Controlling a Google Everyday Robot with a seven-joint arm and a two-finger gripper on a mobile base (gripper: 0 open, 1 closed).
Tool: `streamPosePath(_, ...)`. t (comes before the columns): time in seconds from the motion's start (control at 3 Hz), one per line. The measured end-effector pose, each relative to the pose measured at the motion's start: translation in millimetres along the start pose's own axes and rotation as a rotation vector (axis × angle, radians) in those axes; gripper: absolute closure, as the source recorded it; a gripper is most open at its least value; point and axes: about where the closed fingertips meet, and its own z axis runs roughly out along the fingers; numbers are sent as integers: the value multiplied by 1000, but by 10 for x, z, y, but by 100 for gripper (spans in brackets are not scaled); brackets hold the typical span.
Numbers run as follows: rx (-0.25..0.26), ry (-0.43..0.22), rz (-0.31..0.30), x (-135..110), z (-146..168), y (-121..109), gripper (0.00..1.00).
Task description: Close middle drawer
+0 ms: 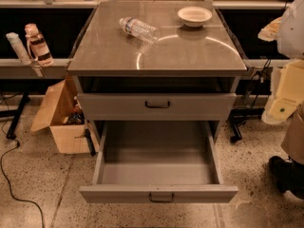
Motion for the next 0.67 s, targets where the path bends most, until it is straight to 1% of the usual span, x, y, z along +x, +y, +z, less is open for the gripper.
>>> streamPosePath(0.33,0,0,0,0,0,0,0)
streamPosePath(0.67,0,0,0,1,0,0,11)
